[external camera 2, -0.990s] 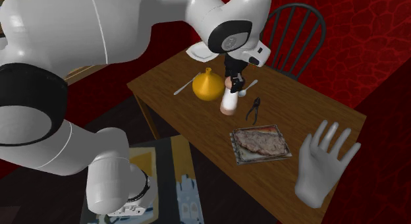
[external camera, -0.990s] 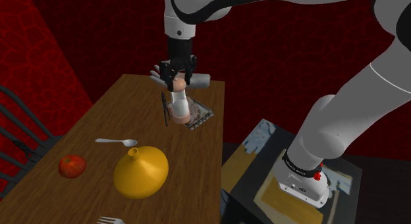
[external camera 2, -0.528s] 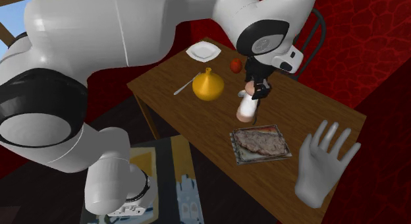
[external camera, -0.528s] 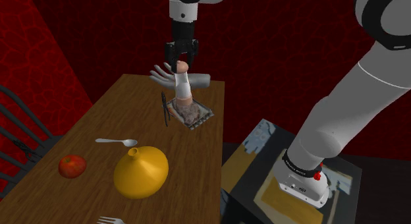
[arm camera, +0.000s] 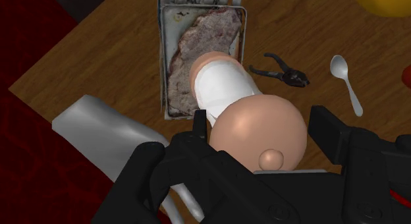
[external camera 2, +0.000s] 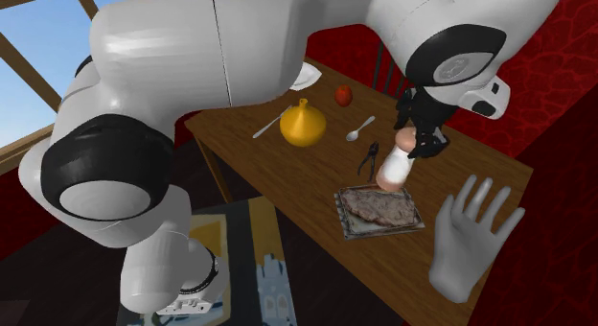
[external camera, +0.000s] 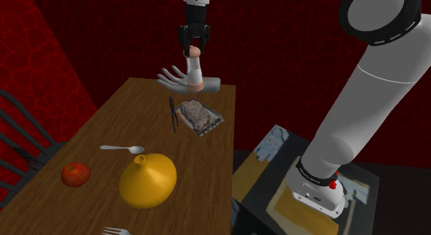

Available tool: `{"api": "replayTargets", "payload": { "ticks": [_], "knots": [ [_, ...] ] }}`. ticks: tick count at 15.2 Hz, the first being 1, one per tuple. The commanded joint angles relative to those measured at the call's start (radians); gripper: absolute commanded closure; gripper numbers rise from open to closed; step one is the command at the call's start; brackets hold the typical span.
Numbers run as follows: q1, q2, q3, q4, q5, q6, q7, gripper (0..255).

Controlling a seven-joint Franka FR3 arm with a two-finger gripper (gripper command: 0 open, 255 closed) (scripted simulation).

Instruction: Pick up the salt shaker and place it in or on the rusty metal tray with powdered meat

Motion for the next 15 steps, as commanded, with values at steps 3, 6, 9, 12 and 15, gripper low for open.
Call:
{"api": "replayTargets", "payload": {
  "ticks": [3,6,9,12,15],
  "knots": [
    [-0.004,0.017,-0.004,-0.010,-0.002,0.026,-0.013,255],
    [-0.004,0.013,-0.004,-0.055,-0.001,0.066,-0.019,255],
    [-0.003,0.012,-0.004,-0.097,0.001,0.107,-0.025,255],
    [-0.003,0.012,-0.003,-0.137,0.002,0.146,-0.030,255],
    [-0.002,0.015,-0.003,-0.174,0.003,0.186,-0.035,255]
  ]
}}
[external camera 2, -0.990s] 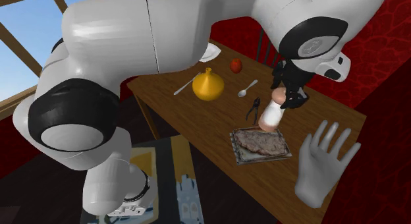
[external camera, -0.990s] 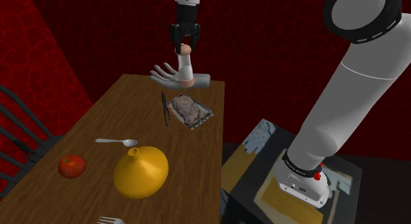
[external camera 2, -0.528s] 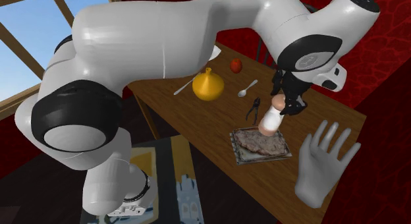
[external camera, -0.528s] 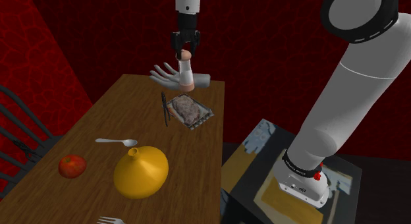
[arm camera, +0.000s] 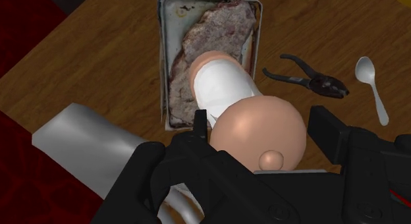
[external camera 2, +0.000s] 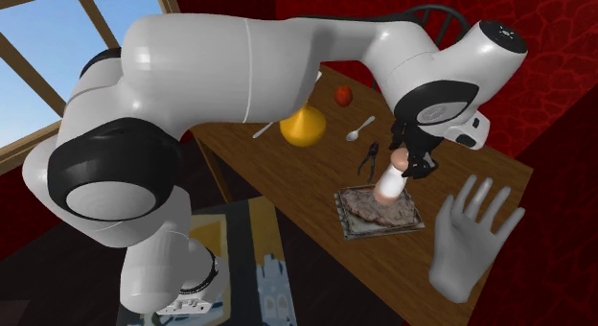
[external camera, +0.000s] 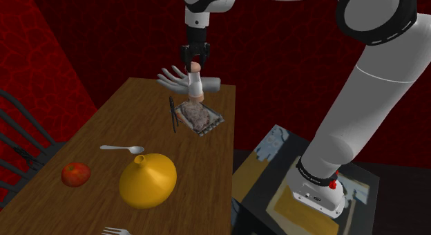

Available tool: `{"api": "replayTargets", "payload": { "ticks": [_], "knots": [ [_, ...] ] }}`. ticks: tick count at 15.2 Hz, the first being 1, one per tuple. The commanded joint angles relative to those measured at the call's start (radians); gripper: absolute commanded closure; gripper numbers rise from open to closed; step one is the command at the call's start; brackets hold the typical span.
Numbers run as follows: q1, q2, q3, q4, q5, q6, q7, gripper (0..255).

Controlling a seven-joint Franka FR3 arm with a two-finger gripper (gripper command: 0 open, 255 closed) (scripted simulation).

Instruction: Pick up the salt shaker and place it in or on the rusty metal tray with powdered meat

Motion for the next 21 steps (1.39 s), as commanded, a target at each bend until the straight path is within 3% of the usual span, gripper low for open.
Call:
{"api": "replayTargets", "payload": {
  "ticks": [1,12,20,21],
  "knots": [
    [0.000,0.001,0.000,-0.026,0.001,0.027,-0.004,255],
    [0.002,0.030,0.002,-0.142,0.006,0.171,-0.023,255],
    [0.002,0.030,0.002,-0.142,0.006,0.171,-0.023,255],
    [0.002,0.030,0.002,-0.142,0.006,0.171,-0.023,0]
  ]
}}
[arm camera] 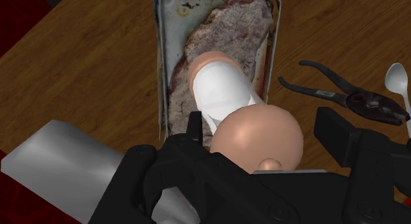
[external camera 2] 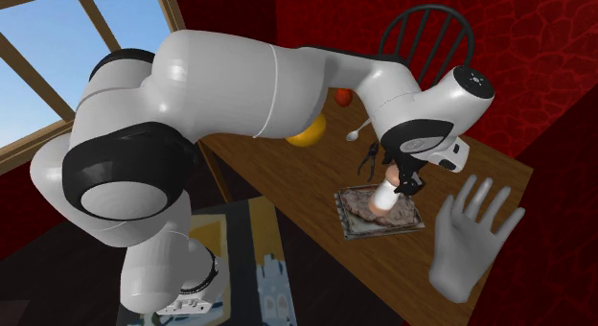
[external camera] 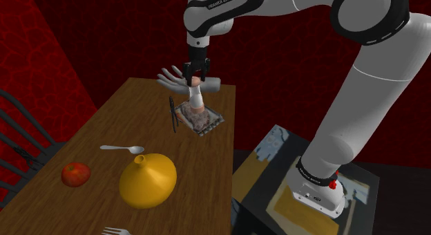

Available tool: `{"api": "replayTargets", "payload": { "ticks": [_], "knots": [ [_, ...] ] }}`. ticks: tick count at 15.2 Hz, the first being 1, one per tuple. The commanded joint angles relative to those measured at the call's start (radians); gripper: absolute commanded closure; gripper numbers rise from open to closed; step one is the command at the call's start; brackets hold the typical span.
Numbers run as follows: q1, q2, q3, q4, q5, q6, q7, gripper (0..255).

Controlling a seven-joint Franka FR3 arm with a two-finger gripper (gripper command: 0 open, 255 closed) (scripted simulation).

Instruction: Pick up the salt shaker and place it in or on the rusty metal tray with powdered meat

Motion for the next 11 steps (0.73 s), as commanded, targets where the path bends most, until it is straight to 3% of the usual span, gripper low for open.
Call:
{"api": "replayTargets", "payload": {
  "ticks": [1,5,9,11],
  "knots": [
    [0.000,0.000,0.000,0.000,0.000,0.000,0.000,0],
    [0.000,0.000,0.000,0.000,0.000,0.000,0.000,0],
    [-0.009,-0.024,-0.008,0.098,-0.004,-0.123,0.002,0],
    [-0.009,-0.024,-0.008,0.098,-0.004,-0.123,0.002,0]
  ]
}}
